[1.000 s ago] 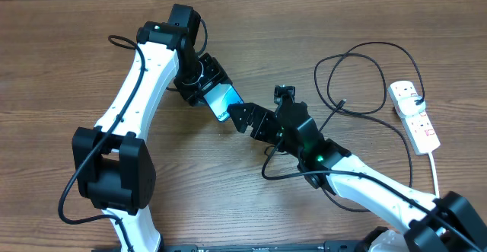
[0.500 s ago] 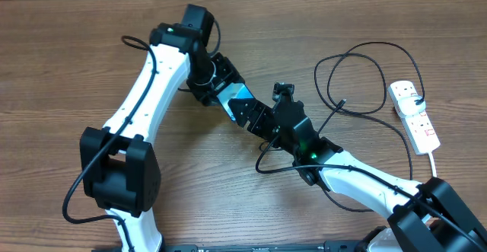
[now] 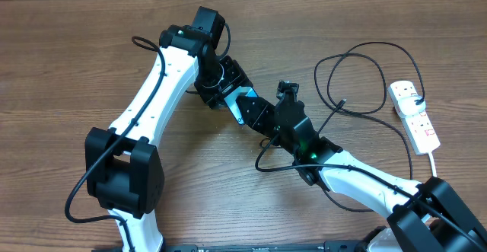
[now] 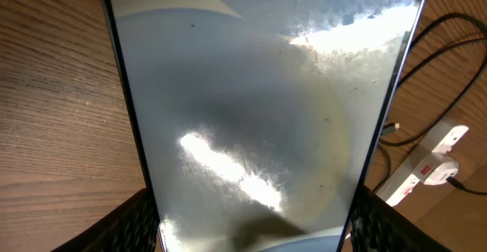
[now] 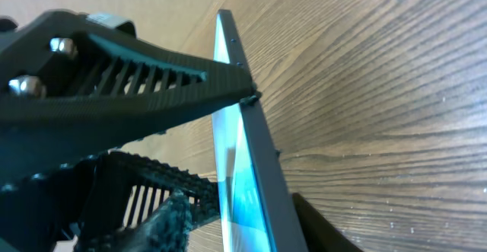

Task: Plug charger to phone and switch on socket
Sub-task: 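Close the right gripper on the phone's side edge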

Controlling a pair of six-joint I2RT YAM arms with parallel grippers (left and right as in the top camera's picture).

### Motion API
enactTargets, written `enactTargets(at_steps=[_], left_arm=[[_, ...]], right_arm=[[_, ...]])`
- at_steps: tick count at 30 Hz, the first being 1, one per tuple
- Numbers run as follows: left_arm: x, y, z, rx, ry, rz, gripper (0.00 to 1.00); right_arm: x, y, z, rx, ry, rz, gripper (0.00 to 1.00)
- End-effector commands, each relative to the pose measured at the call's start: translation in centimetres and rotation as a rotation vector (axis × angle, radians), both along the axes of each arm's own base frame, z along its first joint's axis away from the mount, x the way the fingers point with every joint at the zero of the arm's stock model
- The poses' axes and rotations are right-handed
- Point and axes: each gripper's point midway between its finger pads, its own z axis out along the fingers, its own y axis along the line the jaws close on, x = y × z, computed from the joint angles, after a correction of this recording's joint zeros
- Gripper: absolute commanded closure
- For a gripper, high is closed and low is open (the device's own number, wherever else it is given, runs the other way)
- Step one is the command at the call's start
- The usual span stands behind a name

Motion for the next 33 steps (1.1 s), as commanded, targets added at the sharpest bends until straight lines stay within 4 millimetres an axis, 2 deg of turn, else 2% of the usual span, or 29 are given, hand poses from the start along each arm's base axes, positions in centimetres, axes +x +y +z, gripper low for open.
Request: enactTargets(at_steps=[1,21,24,29,31,33], left_arm=[[0.2,-1.1,0.8,-0.030,-0.013,-0.010,0.62],[0.2,-1.2,0.8,-0.025,-0.021,-0.027,0.57],[0.1,-1.2,0.8,-0.025,-0.023,-0.032,0.51],[0.1,-1.1,0.7,-0.024,-0.024,-0.041,0.37],[0.1,-1.1,0.7,-0.024,-0.025,-0.041,0.31],[0.1,-1.1,0.7,-0.024,-0.026,-0.041,0.20]], right_arm=[[0.5,0.3,0.7,0.009,-0.021,-0.012,0.65],[-0.4,1.2,0.6,0.029,0.000,0.057,0.90],[-0.6,1.4,0.6,0.034,0.005,0.072,0.92],[-0.7,1.5,0.6,0.036,0.007,0.079,0.96],[-0.7,1.5,0.6,0.036,0.007,0.079,0.96],[-0.7,1.5,0.6,0.034,0.009,0.079,0.96]])
